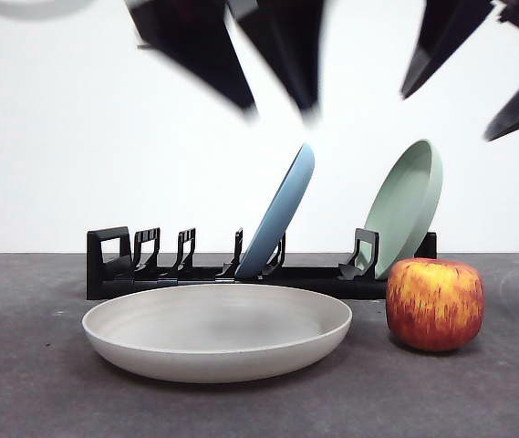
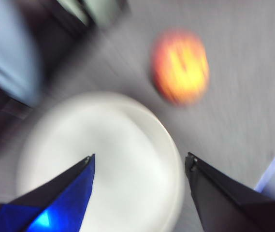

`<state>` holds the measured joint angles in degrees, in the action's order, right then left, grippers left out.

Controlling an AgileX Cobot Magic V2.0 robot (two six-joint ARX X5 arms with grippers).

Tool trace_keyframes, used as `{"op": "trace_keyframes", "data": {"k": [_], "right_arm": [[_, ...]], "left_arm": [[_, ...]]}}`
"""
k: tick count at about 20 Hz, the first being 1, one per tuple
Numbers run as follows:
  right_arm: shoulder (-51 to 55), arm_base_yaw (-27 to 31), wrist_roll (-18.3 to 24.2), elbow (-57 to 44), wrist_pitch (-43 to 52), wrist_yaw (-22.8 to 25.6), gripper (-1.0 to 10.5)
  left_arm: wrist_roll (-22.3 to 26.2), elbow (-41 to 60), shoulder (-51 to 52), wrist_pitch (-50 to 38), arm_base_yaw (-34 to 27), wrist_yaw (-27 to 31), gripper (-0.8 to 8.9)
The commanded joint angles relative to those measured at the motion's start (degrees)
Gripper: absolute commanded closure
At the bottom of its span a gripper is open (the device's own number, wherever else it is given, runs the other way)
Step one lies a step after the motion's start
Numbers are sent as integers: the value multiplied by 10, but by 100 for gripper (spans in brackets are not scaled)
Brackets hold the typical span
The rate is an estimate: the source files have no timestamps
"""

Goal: Take the yellow plate from the plate rack,put the plate on the table,take the apple from the table,put the apple in the plate

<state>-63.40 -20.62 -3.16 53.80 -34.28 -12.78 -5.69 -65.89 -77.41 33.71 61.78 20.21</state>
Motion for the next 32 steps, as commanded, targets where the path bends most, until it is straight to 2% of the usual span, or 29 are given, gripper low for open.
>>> {"op": "trace_keyframes", "data": {"k": [1,5,8,10,16,17,18,19,20,26,30,32], "right_arm": [[-35,-41,7,2,1,44,402],[-127,-82,17,2,14,104,402],[-198,-83,18,2,28,106,407],[-237,-83,18,2,30,128,407],[-300,-83,14,2,29,128,430],[-301,-83,10,2,29,127,526],[-301,-83,10,2,30,127,670],[-300,-83,10,2,29,128,865],[-300,-83,10,2,28,128,974],[-267,-97,-11,44,-16,126,955],[-251,-131,-11,124,-24,50,957],[-257,-160,-11,163,-22,45,958]], "left_arm": [[-8,2,97,-8,1,48,498],[-7,2,242,-10,0,134,499],[-7,2,318,3,0,176,499],[-7,2,354,19,0,193,499],[-7,2,386,55,0,236,499],[-7,2,386,61,0,237,499],[-7,2,386,67,0,237,499],[-7,2,386,71,0,237,499],[-7,2,386,71,0,237,499],[-7,2,386,71,0,237,499],[-7,2,386,71,0,237,499],[-7,2,386,71,0,237,499]]}}
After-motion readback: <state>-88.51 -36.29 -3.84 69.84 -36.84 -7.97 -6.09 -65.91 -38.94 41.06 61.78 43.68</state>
